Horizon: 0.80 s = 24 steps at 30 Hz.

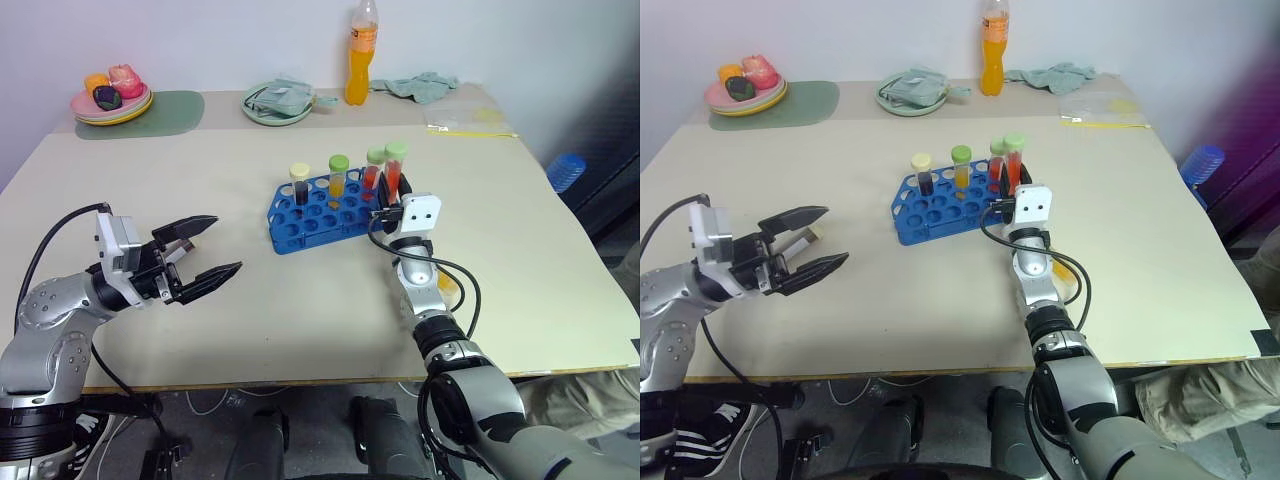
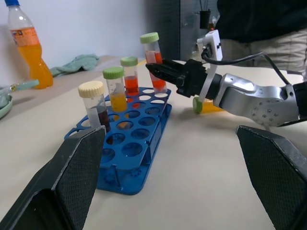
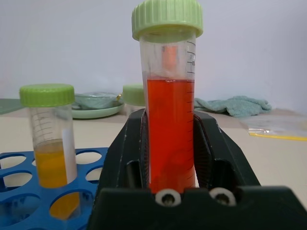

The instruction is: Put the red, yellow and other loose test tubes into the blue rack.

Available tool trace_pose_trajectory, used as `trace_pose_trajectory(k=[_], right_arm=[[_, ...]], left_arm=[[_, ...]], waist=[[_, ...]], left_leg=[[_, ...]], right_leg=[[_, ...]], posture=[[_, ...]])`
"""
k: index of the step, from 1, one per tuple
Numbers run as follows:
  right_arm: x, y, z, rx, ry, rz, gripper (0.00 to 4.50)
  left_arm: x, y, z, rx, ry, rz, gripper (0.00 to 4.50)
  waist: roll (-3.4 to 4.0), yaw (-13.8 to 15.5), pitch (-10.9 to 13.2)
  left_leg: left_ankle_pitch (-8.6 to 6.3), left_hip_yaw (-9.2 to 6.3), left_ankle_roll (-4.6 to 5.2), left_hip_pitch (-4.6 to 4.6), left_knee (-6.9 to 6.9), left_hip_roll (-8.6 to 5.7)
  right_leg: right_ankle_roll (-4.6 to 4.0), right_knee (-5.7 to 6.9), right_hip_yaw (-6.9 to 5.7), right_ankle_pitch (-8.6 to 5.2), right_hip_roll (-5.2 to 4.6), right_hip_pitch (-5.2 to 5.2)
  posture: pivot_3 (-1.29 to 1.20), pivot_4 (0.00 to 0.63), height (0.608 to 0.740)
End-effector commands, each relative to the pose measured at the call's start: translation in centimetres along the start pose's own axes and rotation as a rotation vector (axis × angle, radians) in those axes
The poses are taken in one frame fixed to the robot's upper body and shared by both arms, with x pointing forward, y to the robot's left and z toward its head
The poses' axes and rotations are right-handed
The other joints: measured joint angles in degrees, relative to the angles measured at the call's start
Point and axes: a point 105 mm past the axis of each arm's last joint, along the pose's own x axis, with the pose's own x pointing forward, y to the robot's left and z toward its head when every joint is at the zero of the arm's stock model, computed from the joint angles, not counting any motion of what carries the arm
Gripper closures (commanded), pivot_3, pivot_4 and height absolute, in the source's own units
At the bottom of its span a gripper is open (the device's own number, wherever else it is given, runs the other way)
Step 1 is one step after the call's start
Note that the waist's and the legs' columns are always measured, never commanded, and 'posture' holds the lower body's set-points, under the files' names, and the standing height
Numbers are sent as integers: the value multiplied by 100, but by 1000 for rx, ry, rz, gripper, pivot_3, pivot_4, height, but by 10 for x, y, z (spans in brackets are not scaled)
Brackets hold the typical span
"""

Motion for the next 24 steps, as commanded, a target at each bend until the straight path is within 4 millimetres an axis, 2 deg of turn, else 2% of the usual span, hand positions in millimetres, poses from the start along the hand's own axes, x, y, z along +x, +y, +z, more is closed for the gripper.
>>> trace_pose_trajectory(k=[1,10,24], right_arm=[[2,3,10,6,-50,-1,3727],[-1,0,6,-8,-35,-8,3727],[1,13,6,2,-30,16,3727]], left_arm=[[-1,1,14,45,-24,-4,0],[-3,2,12,41,-23,-3,0],[-12,4,4,38,-24,1,0]], waist=[[0,-1,0],[-1,-1,0],[0,-1,-1]], left_leg=[[0,0,0,0,0,0],[0,0,-1,1,0,0],[1,-1,-1,4,0,0]], right_leg=[[0,0,0,0,0,0],[0,1,0,0,0,1],[0,5,0,0,1,1]], posture=[[0,150,740],[0,150,740],[0,150,740]])
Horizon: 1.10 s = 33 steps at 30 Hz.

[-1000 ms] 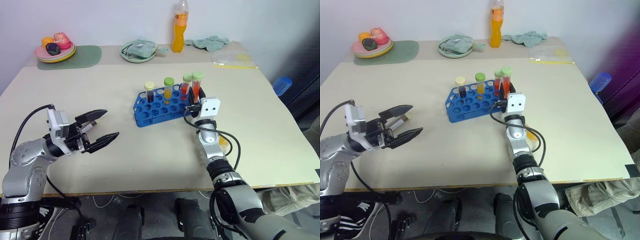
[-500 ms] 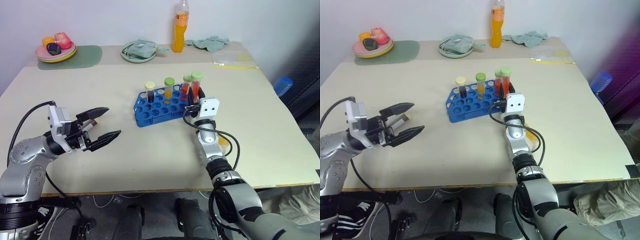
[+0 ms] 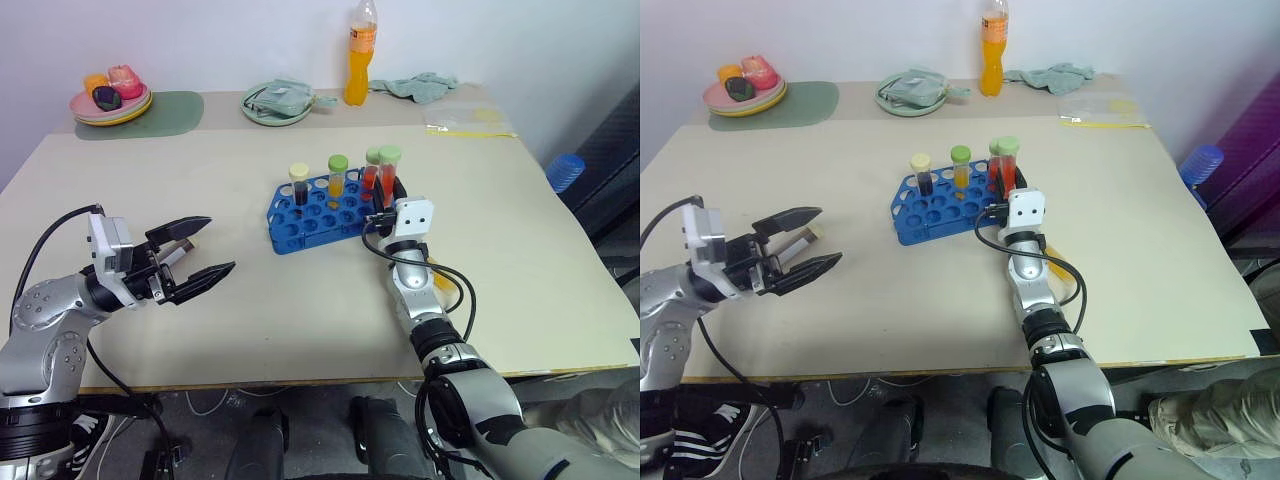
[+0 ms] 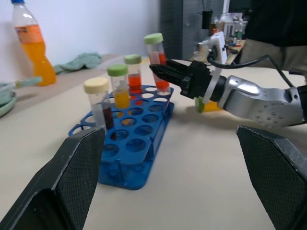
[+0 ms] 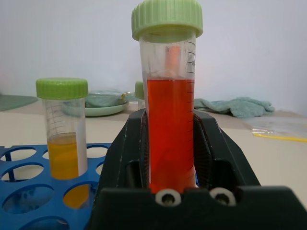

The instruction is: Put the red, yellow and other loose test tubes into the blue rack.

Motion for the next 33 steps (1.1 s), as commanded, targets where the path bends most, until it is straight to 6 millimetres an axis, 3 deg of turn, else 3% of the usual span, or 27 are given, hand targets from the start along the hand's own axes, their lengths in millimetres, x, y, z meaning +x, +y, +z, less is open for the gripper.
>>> trace_pose_trajectory(k=[1,14,21,33], right_arm=[[4,6,7,7,-28,5,3727],[3,-1,-5,-2,27,-30,3727],[-1,-3,-6,2,16,-17,207],[10,-21,5,-118,47,19,97]], left_arm=[[-3,2,8,41,-21,5,0],[-2,1,9,46,-22,7,0],[-3,1,9,46,-21,6,0],[2,-2,11,47,-28,3,0]], waist=[[0,-1,0],[-2,-4,-2],[1,-3,0],[1,12,0]], left_leg=[[0,0,0,0,0,0],[0,-1,0,9,2,0],[0,-1,0,10,3,0],[0,-2,0,10,3,0]], right_leg=[[0,0,0,0,0,0],[0,3,0,0,0,11],[0,2,0,0,0,14],[0,2,0,0,1,14]], posture=[[0,150,740],[0,150,740],[0,150,740],[0,150,740]])
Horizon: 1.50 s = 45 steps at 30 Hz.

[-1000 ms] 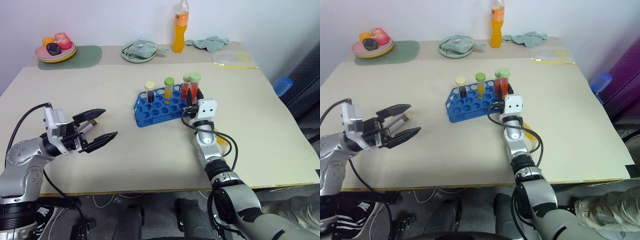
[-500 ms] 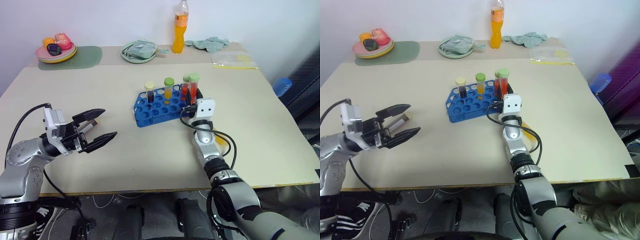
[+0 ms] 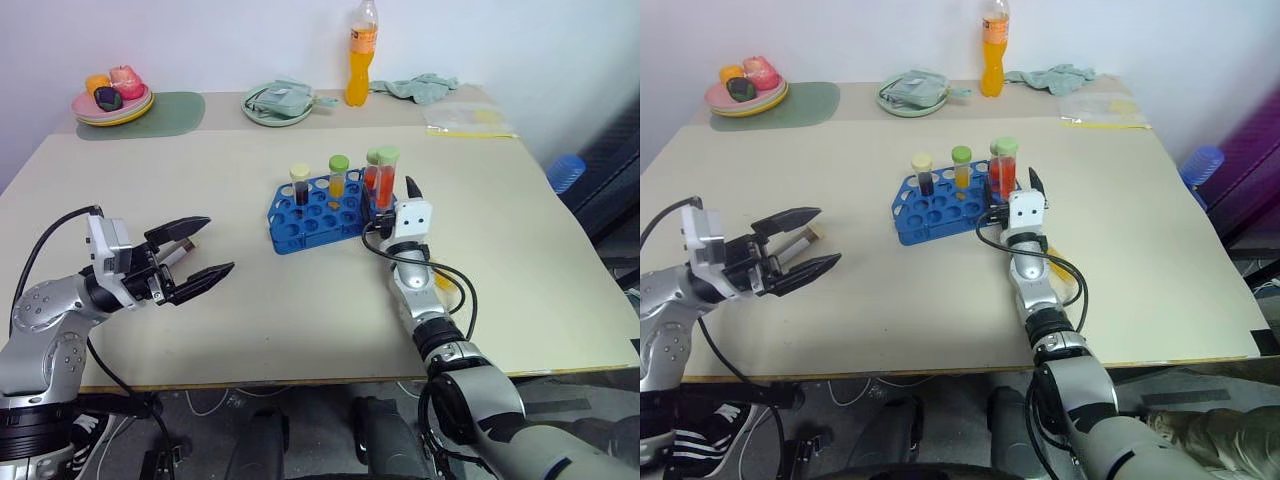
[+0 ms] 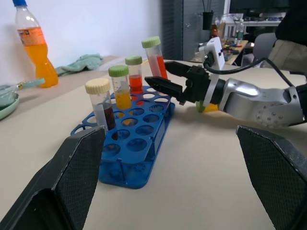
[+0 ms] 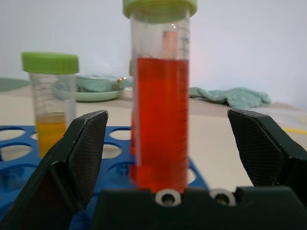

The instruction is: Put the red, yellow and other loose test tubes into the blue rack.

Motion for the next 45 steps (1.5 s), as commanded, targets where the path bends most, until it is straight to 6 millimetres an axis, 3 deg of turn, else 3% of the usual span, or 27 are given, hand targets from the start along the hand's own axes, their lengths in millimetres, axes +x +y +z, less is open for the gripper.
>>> trace_pose_trajectory(k=[1,6,18,23,27,30,33,36,40,43,45], right_arm=[[7,-12,15,-59,-9,32,97],[6,-24,23,-84,79,86,97],[-5,-15,48,24,168,223,97],[-17,-22,40,61,276,294,97],[-32,-33,36,33,378,371,97],[-35,-58,49,2,412,372,97],[-35,-67,66,-4,443,405,97],[-46,-69,66,-43,603,488,97],[-58,-58,84,-64,748,655,97],[-57,-50,91,-42,833,670,97],[-62,-47,84,-2,924,644,97]], left_arm=[[2,-3,10,37,-21,-8,0],[5,-6,10,35,-23,-9,0],[8,-6,7,28,-28,-11,0],[5,-6,7,29,-20,-8,0],[2,-6,7,29,-17,-5,0],[2,-5,6,28,-16,-6,0],[2,-5,4,24,-16,-12,0],[3,-5,2,19,-11,-27,0],[4,-7,-2,2,5,-66,0],[6,-10,-4,-26,13,-93,0],[8,-13,-4,-44,13,-110,0]], waist=[[0,2,0],[0,4,0],[0,10,0],[-1,24,0],[-1,32,0],[1,27,1],[1,30,1],[1,11,1],[2,19,1],[2,12,1],[-3,22,-1]], left_leg=[[0,0,0,0,0,0],[0,-1,0,0,0,0],[0,-1,0,-2,2,0],[0,-1,0,-4,3,0],[0,0,0,-9,8,0],[0,0,0,-8,8,0],[-1,1,1,-9,8,0],[-1,1,1,-9,6,0],[-1,2,2,-12,9,0],[-1,4,2,-13,11,0],[-1,3,2,-14,8,1]], right_leg=[[0,0,0,0,0,0],[0,1,0,0,0,0],[1,1,0,0,0,-1],[1,0,-1,0,0,-1],[0,-3,-1,-1,-2,-1],[-1,-2,-1,-2,-2,-2],[-1,-3,-1,-2,-2,-2],[-1,-3,-1,-2,-2,-4],[-2,-7,-2,-3,-4,-6],[-2,-8,-2,-3,-4,-8],[-2,-9,-2,-3,-4,-10]], posture=[[0,150,740],[0,150,740],[0,150,740],[0,150,740],[0,150,740],[0,150,740],[0,150,740],[0,150,740],[0,150,740],[0,150,740],[0,150,740]])
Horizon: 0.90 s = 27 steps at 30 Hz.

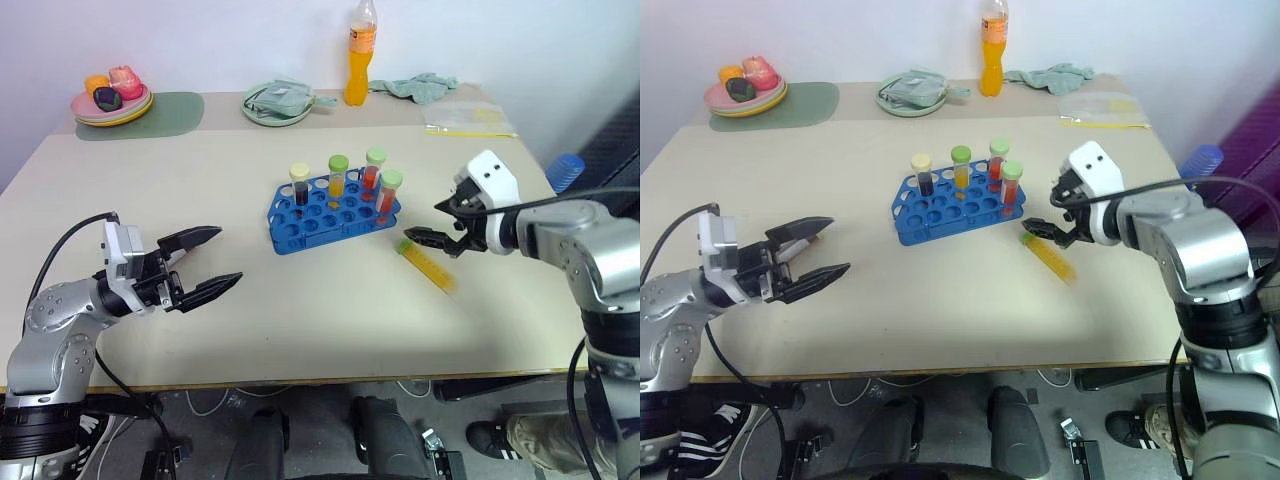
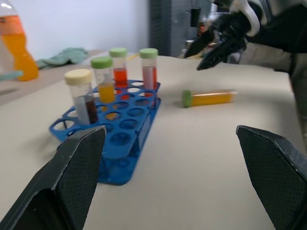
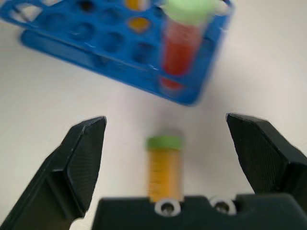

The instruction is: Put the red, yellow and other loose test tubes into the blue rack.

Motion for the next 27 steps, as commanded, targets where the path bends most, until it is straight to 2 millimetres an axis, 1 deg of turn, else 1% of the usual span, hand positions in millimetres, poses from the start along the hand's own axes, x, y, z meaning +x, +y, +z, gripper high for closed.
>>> trace_pose_trajectory(k=[1,2,4,7,11,14,16,17,19,21,27], right_arm=[[2,9,-13,70,121,-3,97],[4,11,-22,76,184,-14,97],[6,9,-32,117,266,-19,97],[5,2,-34,112,312,-59,97],[4,-6,-47,103,391,-114,97],[4,-12,-49,111,399,-155,97],[3,-11,-55,115,430,-150,97],[2,-8,-61,130,455,-120,97],[2,-2,-67,141,482,-84,97],[3,0,-68,152,497,-70,97],[12,1,-69,170,519,-89,97]], left_arm=[[3,-6,5,-3,1,-39,0],[4,-8,5,-6,3,-43,0],[4,-10,4,-10,-1,-36,0],[3,-11,5,3,-9,-14,0],[5,-15,4,9,-23,8,0],[5,-21,3,7,-29,19,0],[5,-24,2,6,-31,26,0],[5,-25,3,5,-32,29,0],[5,-26,3,4,-35,36,0],[5,-26,3,5,-38,42,0],[5,-26,4,9,-39,55,0]], waist=[[-5,13,-3],[-6,31,-3],[-5,45,-3],[-3,45,-1],[-5,40,-3],[-4,27,-2],[-5,26,-3],[-4,26,-2],[-4,27,-2],[-7,30,-4],[-6,21,-3]], left_leg=[[0,0,0,-1,0,0],[-1,-1,0,-5,-1,0],[-1,0,0,-12,1,-3],[-1,4,0,-18,6,-5],[-1,4,0,-16,5,-5],[-1,5,0,-16,5,-5],[-1,4,1,-16,4,-5],[-1,4,1,-16,4,-4],[-1,5,1,-16,4,-4],[-1,5,1,-17,6,-4],[-1,5,1,-16,7,-4]], right_leg=[[0,-1,0,0,0,0],[0,-5,-1,0,0,0],[1,-10,-1,0,-6,-2],[2,-10,0,1,-11,-7],[2,-9,-1,1,-10,-8],[3,-10,-1,1,-10,-8],[2,-9,-1,1,-8,-8],[2,-9,-1,1,-7,-8],[3,-10,-1,1,-8,-8],[2,-10,-1,1,-8,-8],[2,-9,-1,1,-7,-7]], posture=[[0,150,740],[0,150,740],[0,150,740],[0,150,740],[0,150,740],[0,150,740],[0,150,740],[0,150,740],[0,150,740],[0,150,740],[0,150,740]])
